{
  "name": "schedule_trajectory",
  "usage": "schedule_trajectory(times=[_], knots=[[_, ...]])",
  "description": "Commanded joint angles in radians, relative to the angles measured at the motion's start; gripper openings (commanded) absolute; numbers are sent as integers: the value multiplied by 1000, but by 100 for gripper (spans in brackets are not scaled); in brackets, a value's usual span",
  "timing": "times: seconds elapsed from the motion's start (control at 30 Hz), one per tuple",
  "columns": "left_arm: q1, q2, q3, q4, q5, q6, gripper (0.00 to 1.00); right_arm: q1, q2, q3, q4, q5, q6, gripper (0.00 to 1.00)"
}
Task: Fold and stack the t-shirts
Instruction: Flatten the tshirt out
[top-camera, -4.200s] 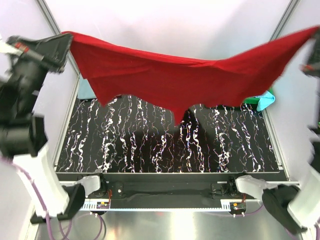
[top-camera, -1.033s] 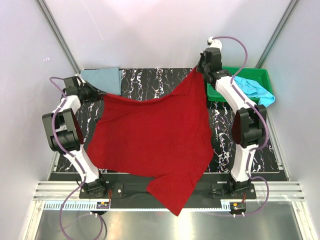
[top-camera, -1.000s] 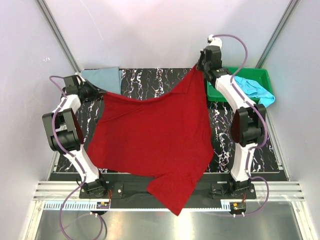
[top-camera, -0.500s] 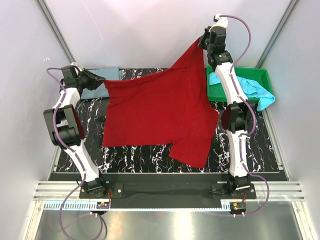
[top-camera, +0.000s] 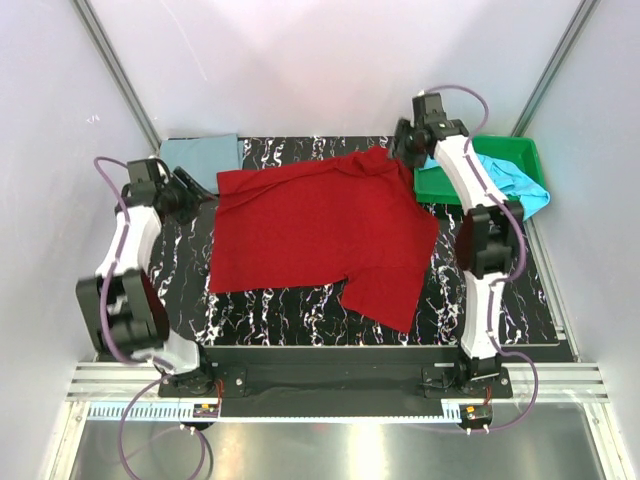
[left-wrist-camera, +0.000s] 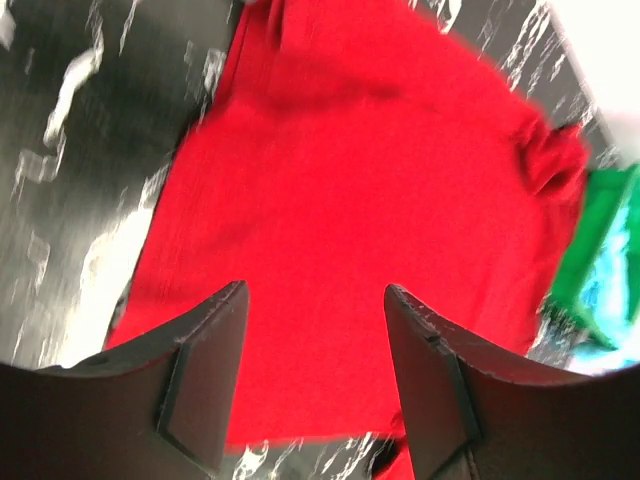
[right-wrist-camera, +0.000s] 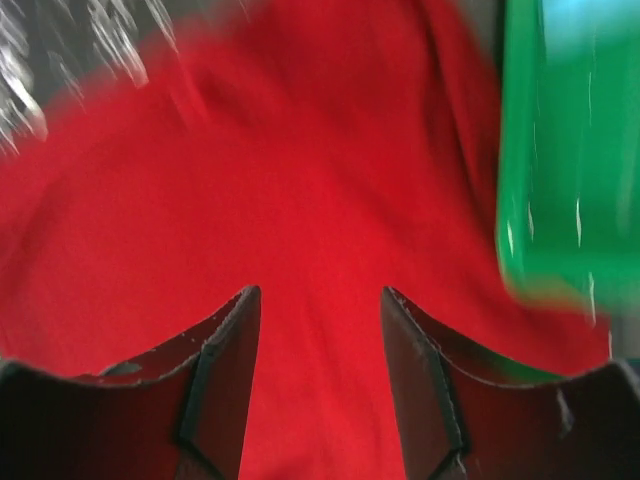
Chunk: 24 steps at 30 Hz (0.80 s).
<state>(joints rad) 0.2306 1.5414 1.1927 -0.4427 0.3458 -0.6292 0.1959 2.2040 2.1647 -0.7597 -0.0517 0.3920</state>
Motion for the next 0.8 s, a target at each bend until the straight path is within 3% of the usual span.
schedule_trajectory(times=[0.0, 0.03, 0.2, 0.33, 0.6, 0.77], knots=[[-51, -156, -156, -115, -173, -16, 61, 0, -266, -194, -81, -54, 70, 59], [-53, -185, -200, -128, -200, -82, 59, 0, -350, -321, -70, -60, 117, 58], [-60, -352, -434, -166, -289, -245, 59, 11, -568, -655, -46, -152, 191, 61], [-60, -377, -508, -166, -320, -352, 58, 14, -771, -932, -49, -227, 202, 61], [-51, -261, -479, -169, -343, -351, 54, 13, -917, -1189, -141, -249, 243, 52], [-51, -213, -476, -180, -373, -362, 51, 13, -961, -1281, -164, -250, 286, 52]])
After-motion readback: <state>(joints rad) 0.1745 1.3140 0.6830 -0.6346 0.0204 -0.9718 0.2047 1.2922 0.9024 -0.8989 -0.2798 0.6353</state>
